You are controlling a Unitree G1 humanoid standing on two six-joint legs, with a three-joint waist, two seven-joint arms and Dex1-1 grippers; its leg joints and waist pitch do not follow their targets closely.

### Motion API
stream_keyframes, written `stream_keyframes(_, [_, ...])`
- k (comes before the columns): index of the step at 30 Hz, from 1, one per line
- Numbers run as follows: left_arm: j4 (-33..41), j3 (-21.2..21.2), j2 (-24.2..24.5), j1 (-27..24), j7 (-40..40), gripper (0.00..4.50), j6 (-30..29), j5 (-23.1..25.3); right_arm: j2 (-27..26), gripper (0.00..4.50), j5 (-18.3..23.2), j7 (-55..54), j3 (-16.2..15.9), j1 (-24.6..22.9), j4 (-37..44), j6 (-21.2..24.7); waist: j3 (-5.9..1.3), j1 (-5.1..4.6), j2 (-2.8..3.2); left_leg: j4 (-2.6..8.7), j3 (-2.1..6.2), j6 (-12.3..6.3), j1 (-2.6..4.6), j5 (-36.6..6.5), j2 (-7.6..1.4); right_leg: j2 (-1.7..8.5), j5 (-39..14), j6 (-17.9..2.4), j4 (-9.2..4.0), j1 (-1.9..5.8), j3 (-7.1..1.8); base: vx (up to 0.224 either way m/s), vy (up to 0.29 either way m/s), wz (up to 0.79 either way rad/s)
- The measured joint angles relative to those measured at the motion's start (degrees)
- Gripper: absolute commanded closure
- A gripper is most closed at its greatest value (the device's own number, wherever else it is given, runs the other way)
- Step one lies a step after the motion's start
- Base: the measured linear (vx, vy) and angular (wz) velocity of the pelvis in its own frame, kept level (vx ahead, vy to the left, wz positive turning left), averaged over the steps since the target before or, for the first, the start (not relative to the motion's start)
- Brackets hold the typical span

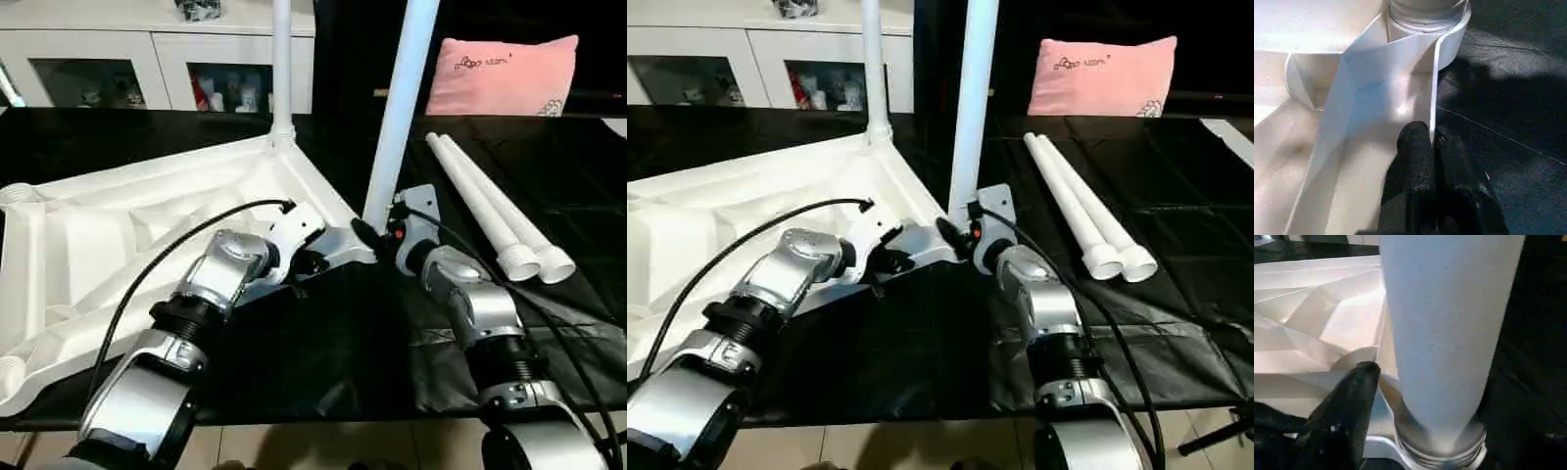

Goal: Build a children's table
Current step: Rotate leg to tighten

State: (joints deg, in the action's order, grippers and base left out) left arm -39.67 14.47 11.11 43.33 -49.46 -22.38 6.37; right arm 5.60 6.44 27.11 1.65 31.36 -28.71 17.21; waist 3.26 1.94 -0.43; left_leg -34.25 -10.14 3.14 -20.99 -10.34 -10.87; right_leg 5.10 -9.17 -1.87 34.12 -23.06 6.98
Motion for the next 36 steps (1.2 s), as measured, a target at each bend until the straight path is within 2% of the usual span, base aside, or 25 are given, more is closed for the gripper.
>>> stream_keyframes(3, [-0.01,0.21,0.74,-0.08,-1.38,4.50,1.07,0.01,1.60,0.83,0.17,3.37,-0.70,-1.38,1.56,-0.25,0.01,-0.03,-0.02,0.03,0.00,0.00,-0.06,0.00,-0.01,-0.02,0.12,-0.19,-0.01,-0.06,0.00,0.000,0.000,0.00])
stream_keyframes(4, [-0.02,0.57,1.46,-0.14,-2.79,4.50,2.00,-0.07,3.31,0.58,0.19,5.77,-1.93,-2.63,3.01,-0.46,0.01,0.13,-0.02,0.05,0.00,-0.01,-0.07,0.00,-0.01,-0.01,0.12,-0.21,-0.02,-0.08,0.01,0.000,0.000,0.00])
stream_keyframes(6, [-0.07,0.90,3.16,-0.33,-4.78,4.50,4.01,-0.06,6.00,0.58,0.51,10.24,-3.30,-4.78,5.01,-0.36,0.03,0.13,-0.05,0.06,0.00,-0.02,-0.09,-0.01,-0.03,-0.04,0.12,-0.20,-0.04,-0.08,0.01,0.000,0.000,0.00])
stream_keyframes(7, [-0.14,1.13,4.32,-0.37,-6.00,4.50,5.31,-0.07,7.48,0.38,0.90,13.01,-4.02,-6.26,5.73,-0.18,0.04,0.10,-0.06,0.07,0.00,-0.03,-0.10,-0.01,-0.04,-0.04,0.12,-0.20,-0.04,-0.10,0.01,0.000,0.000,0.00])
stream_keyframes(9, [-0.35,1.18,5.42,-0.37,-7.58,4.50,6.62,-0.06,8.81,0.29,1.85,16.45,-4.91,-7.85,6.10,0.14,0.07,0.13,-0.02,0.06,0.00,-0.03,-0.12,-0.01,-0.03,-0.04,0.12,-0.20,-0.04,-0.12,0.02,0.000,0.000,0.00])
stream_keyframes(13, [-1.61,1.64,6.92,-0.30,-11.15,4.50,10.62,-0.12,12.35,0.07,3.54,23.13,-5.56,-8.60,8.39,0.21,0.10,0.64,0.00,0.04,0.00,-0.03,-0.19,-0.01,0.00,-0.01,0.11,-0.18,-0.08,-0.14,0.01,0.000,0.000,0.00])
stream_keyframes(19, [-2.13,3.54,11.90,-0.64,-22.52,4.50,16.68,-1.26,19.65,0.07,5.77,33.43,-5.27,-8.36,10.31,-0.59,0.10,1.89,0.00,0.07,0.00,-0.03,-0.18,-0.02,-0.03,-0.02,0.12,-0.20,-0.06,-0.13,0.03,0.000,0.000,0.00])
stream_keyframes(22, [-2.11,4.42,12.72,-0.77,-26.30,4.50,18.67,-1.66,20.67,0.07,5.80,36.95,-6.29,-7.84,10.33,-1.91,0.10,3.18,0.00,0.06,0.00,-0.03,-0.19,-0.02,-0.02,0.00,0.13,-0.22,-0.06,-0.13,0.04,0.000,0.000,0.00])
stream_keyframes(25, [-1.95,5.59,13.19,-0.77,-28.70,4.50,20.93,-1.65,21.28,0.07,6.46,40.94,-8.03,-6.68,10.33,-2.91,0.11,3.81,-0.01,0.02,-0.01,-0.03,-0.19,-0.02,0.00,0.02,0.13,-0.23,-0.05,-0.11,0.03,0.000,0.000,0.00])
stream_keyframes(29, [-1.42,6.81,14.44,-1.04,-32.63,4.50,23.70,-1.64,22.27,0.07,7.04,46.41,-9.50,-6.39,10.18,-3.91,0.11,4.44,-0.02,0.02,0.00,-0.03,-0.17,-0.02,-0.01,0.02,0.13,-0.21,-0.03,-0.10,0.04,0.000,0.000,0.00])
stream_keyframes(30, [-1.26,6.96,14.58,-1.09,-33.44,4.50,24.13,-1.64,22.18,0.34,7.18,47.27,-9.93,-6.25,9.88,-4.00,0.11,4.56,-0.02,0.03,0.00,-0.03,-0.17,-0.02,-0.01,0.02,0.12,-0.21,-0.02,-0.10,0.04,0.000,0.000,0.00])
stream_keyframes(32, [-1.08,7.59,14.51,-1.13,-34.76,4.50,25.14,-1.66,21.56,0.34,7.23,48.14,-10.72,-5.72,8.71,-4.61,0.11,4.70,-0.02,0.01,-0.01,-0.03,-0.17,-0.01,0.00,0.03,0.12,-0.20,-0.02,-0.09,0.04,0.000,0.000,0.00])
stream_keyframes(36, [-0.12,8.44,13.92,-1.28,-35.46,4.50,25.85,-1.68,20.81,0.70,7.26,48.98,-11.10,-4.40,7.06,-4.94,0.11,4.72,-0.03,-0.03,-0.01,-0.03,-0.18,-0.01,0.00,0.05,0.12,-0.21,-0.02,-0.07,0.03,0.000,0.000,0.00])
